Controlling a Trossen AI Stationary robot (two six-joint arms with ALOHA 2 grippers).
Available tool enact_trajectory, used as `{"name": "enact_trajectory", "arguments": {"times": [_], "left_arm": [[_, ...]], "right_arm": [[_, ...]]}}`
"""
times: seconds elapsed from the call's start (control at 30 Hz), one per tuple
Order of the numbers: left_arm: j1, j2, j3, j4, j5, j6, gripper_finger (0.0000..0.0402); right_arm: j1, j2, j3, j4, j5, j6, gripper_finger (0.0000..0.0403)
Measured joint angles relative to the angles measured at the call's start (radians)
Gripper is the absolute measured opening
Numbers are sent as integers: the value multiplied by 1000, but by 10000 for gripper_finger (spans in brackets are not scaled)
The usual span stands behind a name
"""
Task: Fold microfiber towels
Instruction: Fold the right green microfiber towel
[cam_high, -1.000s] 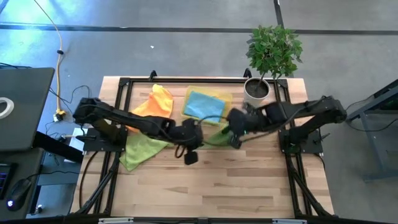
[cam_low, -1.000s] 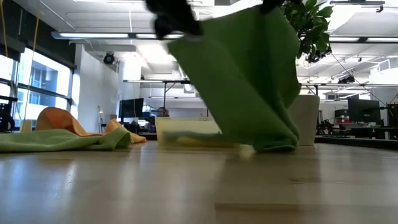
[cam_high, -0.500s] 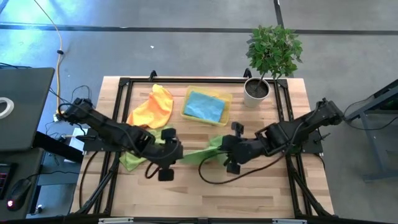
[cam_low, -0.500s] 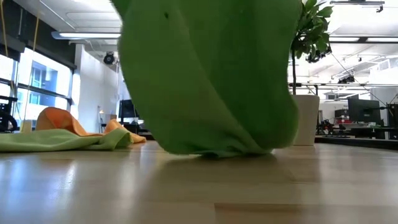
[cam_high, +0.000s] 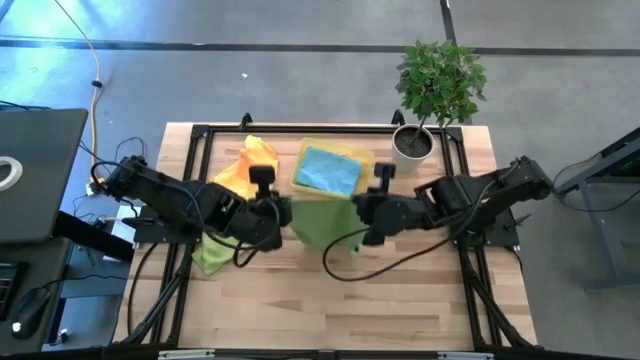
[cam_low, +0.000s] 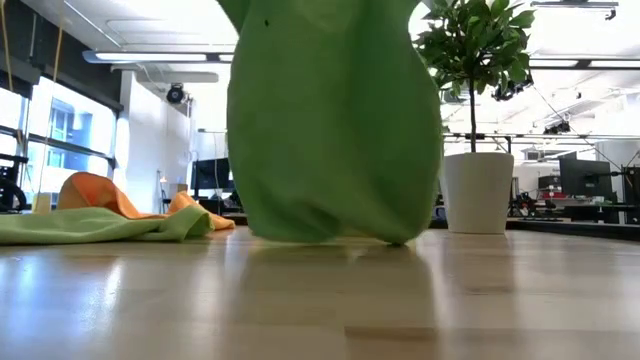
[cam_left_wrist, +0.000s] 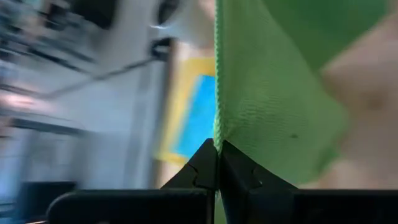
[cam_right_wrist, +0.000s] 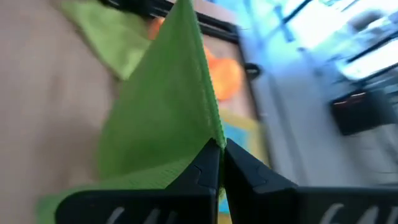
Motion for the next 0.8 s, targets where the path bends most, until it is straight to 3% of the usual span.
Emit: {"name": "enact_trajectory", "arguments": {"times": [0.17, 0.27, 0.4, 0.57, 0.63, 0.7, 0.8], "left_arm": [[61, 0, 23, 8, -188, 186, 0], [77, 0, 58, 8, -198, 205, 0], [57, 0, 91, 7, -128, 208, 0], [14, 0, 117, -16, 165, 207, 0], [-3, 0, 119, -11, 213, 218, 0], [-13, 0, 119, -10, 109, 240, 0], [-9, 0, 119, 1, -208, 240, 0]], "right_arm": [[-63, 0, 28, -7, 74, -183, 0], [-82, 0, 55, -5, 118, -247, 0], [-78, 0, 78, -24, 90, -251, 0], [-54, 0, 110, -91, -200, -166, 0], [-48, 0, 129, -92, -269, -145, 0], [-41, 0, 149, -99, -182, -155, 0], [-40, 0, 161, -80, 103, -134, 0]]}}
